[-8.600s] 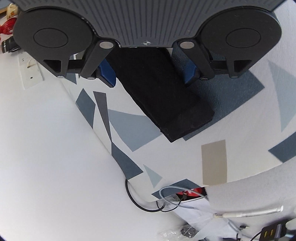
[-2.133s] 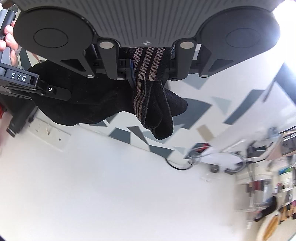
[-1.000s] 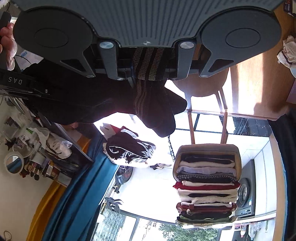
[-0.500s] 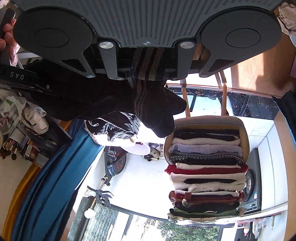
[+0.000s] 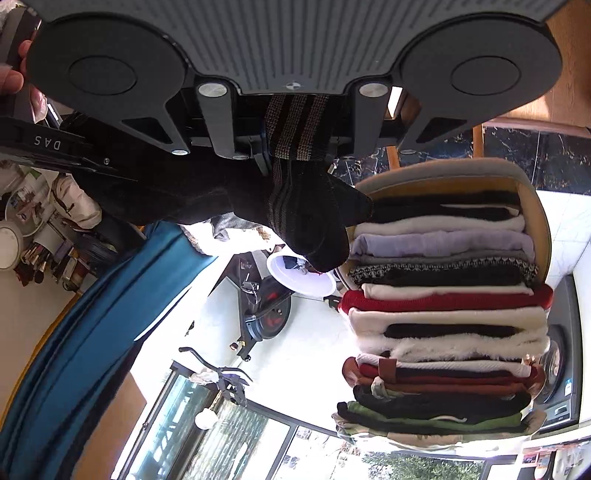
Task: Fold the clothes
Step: 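Carry the folded trousers with both grippers to the clothes stack on the chair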
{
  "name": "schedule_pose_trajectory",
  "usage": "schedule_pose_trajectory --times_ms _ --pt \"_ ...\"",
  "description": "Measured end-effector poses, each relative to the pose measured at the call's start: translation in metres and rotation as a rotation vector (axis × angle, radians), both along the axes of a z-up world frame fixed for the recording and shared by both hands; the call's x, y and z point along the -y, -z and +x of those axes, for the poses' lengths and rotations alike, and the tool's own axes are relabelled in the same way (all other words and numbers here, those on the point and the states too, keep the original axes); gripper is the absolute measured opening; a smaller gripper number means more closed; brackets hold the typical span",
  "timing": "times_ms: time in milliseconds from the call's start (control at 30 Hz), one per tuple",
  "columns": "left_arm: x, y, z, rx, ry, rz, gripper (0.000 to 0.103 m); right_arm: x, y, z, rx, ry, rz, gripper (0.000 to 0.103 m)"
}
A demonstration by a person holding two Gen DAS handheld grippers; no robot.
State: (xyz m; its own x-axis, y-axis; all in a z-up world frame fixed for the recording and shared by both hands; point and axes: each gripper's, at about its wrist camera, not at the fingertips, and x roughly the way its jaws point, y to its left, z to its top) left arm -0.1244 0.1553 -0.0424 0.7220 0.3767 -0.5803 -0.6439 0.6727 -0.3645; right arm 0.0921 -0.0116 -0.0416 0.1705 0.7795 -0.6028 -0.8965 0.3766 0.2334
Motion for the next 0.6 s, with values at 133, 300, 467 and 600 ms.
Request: schedule_pose_trajectory --times_ms 133,300,467,600 --pt "-0.069 -0.028 -0.013 0.028 0.008 0.061 0.024 -0.083 -0.028 -0.016 0.029 0.021 0.051 0.02" --pt "-0.155 -0.063 -0.03 0.062 0.018 0.136 0.024 -0.171 -0.063 -0.025 0.09 0.001 0.143 0.02" --pt "-0.233 -0.093 -0.044 0.105 0.006 0.197 0.024 -0.253 -0.094 -0.015 0.121 -0.047 0.212 0.02" --pt "-0.29 -0.115 -0.043 0.127 -0.04 0.24 0.024 -0.321 -0.119 0.001 0.136 -0.096 0.264 0.02"
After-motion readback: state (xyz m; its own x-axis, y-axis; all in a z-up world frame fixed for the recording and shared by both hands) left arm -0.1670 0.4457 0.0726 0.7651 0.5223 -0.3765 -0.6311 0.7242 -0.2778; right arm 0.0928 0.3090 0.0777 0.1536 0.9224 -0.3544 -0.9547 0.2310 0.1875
